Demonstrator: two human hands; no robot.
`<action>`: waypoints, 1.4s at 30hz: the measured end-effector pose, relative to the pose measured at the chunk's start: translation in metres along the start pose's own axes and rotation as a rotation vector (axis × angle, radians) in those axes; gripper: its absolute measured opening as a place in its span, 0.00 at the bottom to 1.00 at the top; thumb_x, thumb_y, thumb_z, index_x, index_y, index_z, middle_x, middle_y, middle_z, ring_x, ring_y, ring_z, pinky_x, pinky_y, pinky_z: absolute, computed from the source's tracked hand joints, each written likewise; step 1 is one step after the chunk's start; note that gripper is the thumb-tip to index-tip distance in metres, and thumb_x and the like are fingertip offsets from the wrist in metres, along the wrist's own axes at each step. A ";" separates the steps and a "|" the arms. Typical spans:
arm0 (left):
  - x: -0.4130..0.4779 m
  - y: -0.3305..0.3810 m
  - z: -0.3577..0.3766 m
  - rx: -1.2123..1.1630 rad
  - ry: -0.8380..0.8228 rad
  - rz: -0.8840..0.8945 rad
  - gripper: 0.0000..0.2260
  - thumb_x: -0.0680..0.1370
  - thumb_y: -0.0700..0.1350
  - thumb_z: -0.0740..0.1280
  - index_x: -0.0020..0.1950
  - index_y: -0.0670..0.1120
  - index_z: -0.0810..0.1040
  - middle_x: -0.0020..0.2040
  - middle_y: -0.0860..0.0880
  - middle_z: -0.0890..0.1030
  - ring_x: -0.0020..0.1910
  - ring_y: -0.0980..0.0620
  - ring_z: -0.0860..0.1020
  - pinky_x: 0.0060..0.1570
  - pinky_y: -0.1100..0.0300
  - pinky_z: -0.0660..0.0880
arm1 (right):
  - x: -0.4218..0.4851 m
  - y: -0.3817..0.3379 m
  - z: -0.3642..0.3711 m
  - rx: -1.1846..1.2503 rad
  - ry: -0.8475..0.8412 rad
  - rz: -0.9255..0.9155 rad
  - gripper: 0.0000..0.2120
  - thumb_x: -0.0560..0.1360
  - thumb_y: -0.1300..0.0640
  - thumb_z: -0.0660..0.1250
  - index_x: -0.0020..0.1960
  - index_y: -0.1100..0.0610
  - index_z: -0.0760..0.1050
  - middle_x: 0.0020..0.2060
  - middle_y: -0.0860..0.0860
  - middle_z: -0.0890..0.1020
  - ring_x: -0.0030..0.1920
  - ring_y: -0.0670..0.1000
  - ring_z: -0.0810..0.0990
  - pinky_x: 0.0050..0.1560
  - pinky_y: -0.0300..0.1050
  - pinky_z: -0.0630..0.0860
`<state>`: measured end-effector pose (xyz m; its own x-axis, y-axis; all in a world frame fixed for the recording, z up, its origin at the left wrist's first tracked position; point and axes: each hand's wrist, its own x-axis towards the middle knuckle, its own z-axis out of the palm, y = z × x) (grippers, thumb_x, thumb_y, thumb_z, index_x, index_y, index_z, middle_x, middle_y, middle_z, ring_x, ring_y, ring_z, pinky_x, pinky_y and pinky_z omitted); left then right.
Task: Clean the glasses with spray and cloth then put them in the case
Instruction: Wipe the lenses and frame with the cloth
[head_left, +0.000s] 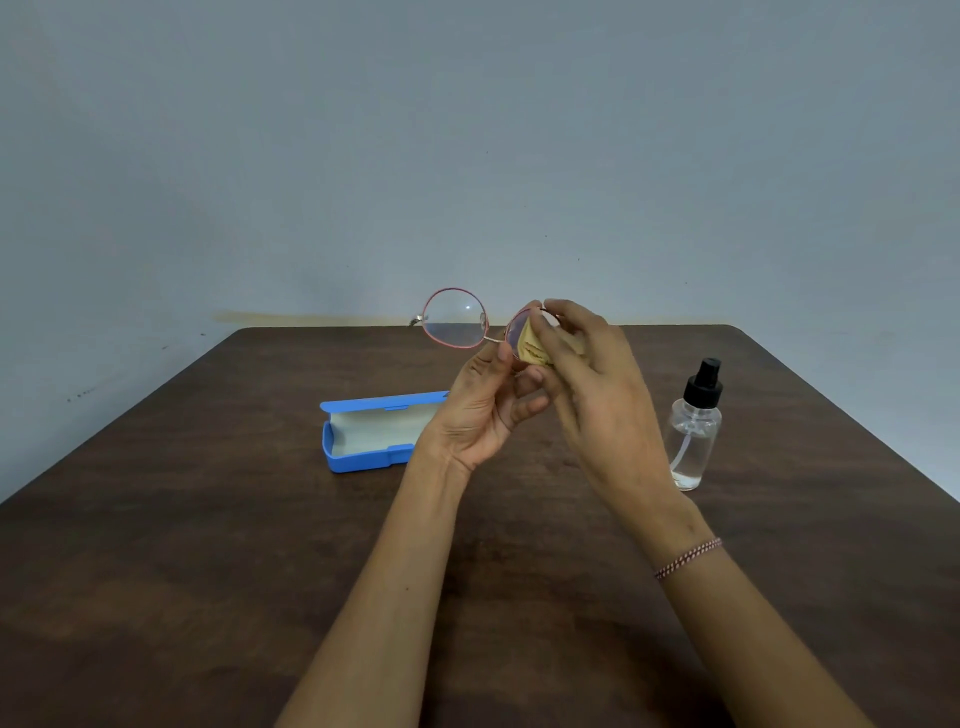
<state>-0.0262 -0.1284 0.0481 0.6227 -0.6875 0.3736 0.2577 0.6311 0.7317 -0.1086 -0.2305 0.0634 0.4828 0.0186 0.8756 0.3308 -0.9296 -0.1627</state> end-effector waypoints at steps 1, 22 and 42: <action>-0.001 0.001 0.001 0.004 -0.011 0.006 0.22 0.54 0.54 0.82 0.46 0.53 0.85 0.38 0.52 0.83 0.33 0.60 0.81 0.30 0.65 0.79 | 0.000 -0.001 0.001 -0.046 0.020 -0.008 0.19 0.77 0.56 0.57 0.66 0.59 0.73 0.63 0.54 0.70 0.60 0.53 0.66 0.57 0.51 0.74; 0.002 0.011 -0.019 0.066 -0.054 -0.056 0.24 0.58 0.50 0.81 0.53 0.52 0.83 0.45 0.50 0.84 0.38 0.56 0.82 0.32 0.65 0.79 | -0.008 0.004 0.005 0.035 0.084 -0.098 0.14 0.72 0.64 0.69 0.58 0.63 0.78 0.51 0.57 0.80 0.51 0.51 0.72 0.53 0.39 0.72; -0.003 0.007 -0.027 0.080 -0.101 -0.103 0.26 0.59 0.50 0.81 0.55 0.54 0.82 0.49 0.50 0.84 0.44 0.55 0.82 0.38 0.63 0.80 | -0.008 -0.001 0.006 0.093 0.051 -0.141 0.13 0.74 0.64 0.65 0.58 0.63 0.78 0.52 0.50 0.71 0.50 0.51 0.72 0.54 0.36 0.70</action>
<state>-0.0063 -0.1121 0.0368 0.5177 -0.7822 0.3465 0.2545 0.5275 0.8105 -0.1077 -0.2272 0.0541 0.3853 0.1256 0.9142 0.4673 -0.8809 -0.0759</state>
